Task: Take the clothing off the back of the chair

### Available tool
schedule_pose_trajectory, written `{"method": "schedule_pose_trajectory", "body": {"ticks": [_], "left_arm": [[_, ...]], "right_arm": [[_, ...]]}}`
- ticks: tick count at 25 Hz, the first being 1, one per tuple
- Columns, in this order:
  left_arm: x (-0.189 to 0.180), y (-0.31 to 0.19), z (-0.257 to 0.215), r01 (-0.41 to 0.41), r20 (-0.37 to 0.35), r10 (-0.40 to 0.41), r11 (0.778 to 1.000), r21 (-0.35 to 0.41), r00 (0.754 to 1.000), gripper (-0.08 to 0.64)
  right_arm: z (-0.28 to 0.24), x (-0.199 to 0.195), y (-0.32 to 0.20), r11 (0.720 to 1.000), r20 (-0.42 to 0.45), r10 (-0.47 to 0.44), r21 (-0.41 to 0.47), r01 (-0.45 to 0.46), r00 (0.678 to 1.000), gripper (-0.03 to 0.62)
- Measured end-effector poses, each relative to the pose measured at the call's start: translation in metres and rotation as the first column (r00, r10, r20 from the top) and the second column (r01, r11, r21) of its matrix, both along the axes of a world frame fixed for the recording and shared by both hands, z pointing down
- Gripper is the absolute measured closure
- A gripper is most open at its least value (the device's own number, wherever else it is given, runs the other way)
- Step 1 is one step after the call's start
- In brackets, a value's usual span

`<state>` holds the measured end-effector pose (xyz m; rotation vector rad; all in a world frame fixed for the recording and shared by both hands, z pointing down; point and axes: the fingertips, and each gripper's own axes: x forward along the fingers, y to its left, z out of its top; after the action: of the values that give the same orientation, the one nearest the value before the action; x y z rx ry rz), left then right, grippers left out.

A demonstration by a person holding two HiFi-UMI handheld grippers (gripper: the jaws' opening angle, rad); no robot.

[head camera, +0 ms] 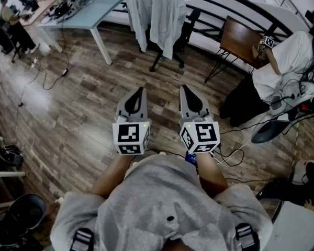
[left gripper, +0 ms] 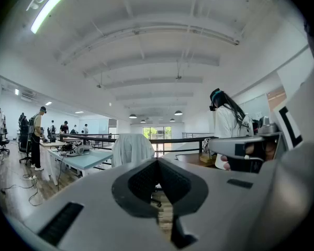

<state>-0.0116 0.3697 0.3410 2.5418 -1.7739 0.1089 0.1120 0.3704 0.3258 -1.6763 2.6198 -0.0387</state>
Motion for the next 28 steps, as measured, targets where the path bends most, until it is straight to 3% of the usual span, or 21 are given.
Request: {"method": "schedule_pose_trajectory", "body": {"ticks": [4,28], "left_arm": [[0.003,0.003,0.003,-0.026,-0.010,0.026,1.000,-0.014,1.000,0.557],[0.054,-0.021,0.020,-0.041,-0.008,0.041,0.998,-0.047,0.999,0.557]], "right_arm": [[0.007,0.000,0.002,1.000,-0.033,0.011,-0.017,-0.011,0.999,0.583],[0.024,0.055,-0.018,0.997,0.035,-0.014,-0.080,0.017,0.999,0.583]]}}
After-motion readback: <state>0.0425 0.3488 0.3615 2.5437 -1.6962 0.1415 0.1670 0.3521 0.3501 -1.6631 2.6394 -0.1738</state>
